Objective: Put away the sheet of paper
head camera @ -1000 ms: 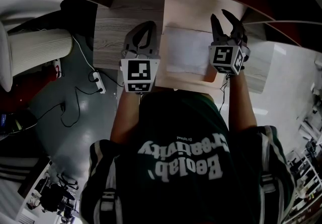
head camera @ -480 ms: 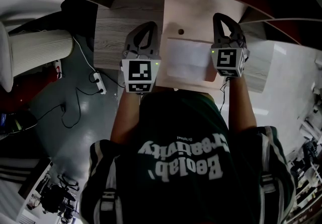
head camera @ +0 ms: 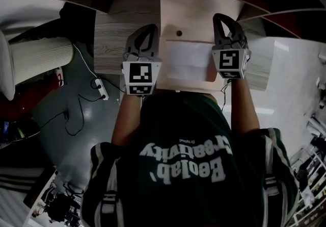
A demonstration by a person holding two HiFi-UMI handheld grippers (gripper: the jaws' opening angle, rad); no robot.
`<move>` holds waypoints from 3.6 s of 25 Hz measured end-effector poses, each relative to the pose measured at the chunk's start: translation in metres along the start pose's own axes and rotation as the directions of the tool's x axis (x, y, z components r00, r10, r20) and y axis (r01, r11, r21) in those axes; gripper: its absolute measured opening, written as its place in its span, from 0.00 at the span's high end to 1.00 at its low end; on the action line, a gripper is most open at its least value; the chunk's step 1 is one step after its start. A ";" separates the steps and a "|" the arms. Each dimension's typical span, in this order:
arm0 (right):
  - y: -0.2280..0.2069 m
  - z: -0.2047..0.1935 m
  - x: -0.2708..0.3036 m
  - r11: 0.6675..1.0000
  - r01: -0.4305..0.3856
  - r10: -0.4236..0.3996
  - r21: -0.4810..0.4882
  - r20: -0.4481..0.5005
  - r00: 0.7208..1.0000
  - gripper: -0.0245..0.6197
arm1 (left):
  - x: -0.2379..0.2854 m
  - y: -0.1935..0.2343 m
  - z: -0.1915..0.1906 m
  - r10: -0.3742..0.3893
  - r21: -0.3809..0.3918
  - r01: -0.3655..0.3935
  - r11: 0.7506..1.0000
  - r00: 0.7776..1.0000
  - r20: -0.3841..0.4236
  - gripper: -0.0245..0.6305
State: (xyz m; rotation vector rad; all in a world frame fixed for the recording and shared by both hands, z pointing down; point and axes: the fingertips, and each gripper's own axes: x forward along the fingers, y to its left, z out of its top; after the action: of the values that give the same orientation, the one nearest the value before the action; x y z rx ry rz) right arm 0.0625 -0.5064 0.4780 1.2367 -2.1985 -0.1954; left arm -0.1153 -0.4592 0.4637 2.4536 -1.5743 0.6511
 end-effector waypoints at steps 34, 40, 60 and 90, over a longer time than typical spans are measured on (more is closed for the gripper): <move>0.195 -0.176 0.020 0.814 -0.482 0.577 0.323 -0.360 0.733 0.91 | -0.029 -0.077 -0.043 0.023 0.019 -0.021 1.000 0.994 -0.105 0.93; 0.205 -0.188 0.024 0.810 -0.470 0.582 0.350 -0.387 0.715 0.91 | -0.029 -0.070 -0.054 0.031 0.006 -0.030 1.000 0.992 -0.121 0.93; 0.203 -0.184 0.005 0.818 -0.431 0.565 0.381 -0.395 0.724 0.91 | -0.045 -0.082 -0.068 0.018 0.022 -0.015 1.000 0.990 -0.140 0.93; 0.133 0.063 -0.243 0.947 0.062 -0.108 0.315 0.131 0.986 0.91 | -0.215 -0.094 -0.013 -0.176 0.114 0.160 0.981 0.973 0.149 0.93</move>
State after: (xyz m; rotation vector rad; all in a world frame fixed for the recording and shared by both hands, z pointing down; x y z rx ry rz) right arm 0.0232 -0.2443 0.3761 1.5330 -2.3687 0.0289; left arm -0.1107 -0.2359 0.3911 2.7374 -1.3941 0.5322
